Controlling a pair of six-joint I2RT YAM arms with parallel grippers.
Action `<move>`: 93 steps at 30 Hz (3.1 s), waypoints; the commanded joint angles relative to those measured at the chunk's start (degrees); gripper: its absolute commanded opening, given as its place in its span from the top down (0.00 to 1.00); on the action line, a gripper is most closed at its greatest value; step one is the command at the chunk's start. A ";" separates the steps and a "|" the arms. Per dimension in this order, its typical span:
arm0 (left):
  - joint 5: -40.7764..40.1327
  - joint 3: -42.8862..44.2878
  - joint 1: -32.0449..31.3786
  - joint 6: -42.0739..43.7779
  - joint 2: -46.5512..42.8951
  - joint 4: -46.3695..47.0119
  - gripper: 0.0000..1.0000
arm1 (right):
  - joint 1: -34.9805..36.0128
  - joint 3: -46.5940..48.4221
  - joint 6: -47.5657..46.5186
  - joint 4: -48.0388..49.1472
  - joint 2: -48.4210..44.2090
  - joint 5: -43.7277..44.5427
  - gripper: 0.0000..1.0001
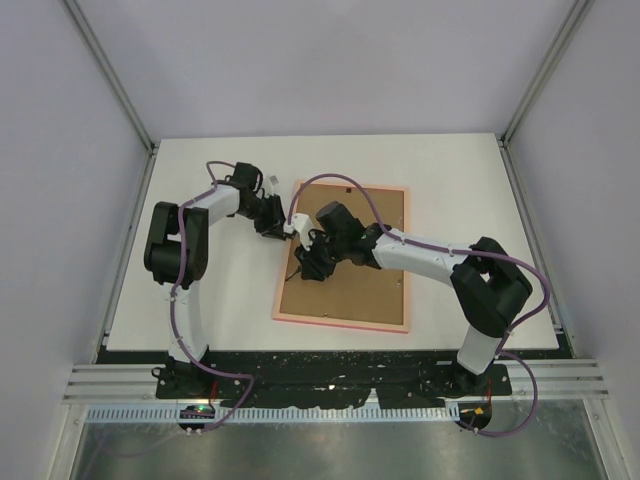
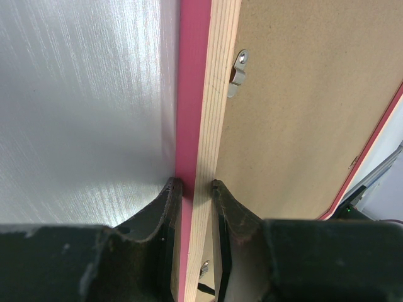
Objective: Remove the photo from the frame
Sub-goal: Release the photo frame item from the photo frame, then adjust the photo frame at the center of the board.
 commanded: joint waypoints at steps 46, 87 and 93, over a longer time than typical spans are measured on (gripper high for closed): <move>-0.49 0.53 0.50 -0.80 1.26 0.29 0.80 | -1.65 0.80 2.50 4.10 -0.89 4.30 0.92; -0.58 1.41 0.58 -0.36 1.78 -0.67 0.80 | -1.21 5.02 -20.44 -22.35 -12.65 -4.76 0.92; -3.39 5.45 0.58 2.27 1.96 -5.24 0.80 | -4.63 6.42 -22.99 -27.53 -15.30 -3.52 0.92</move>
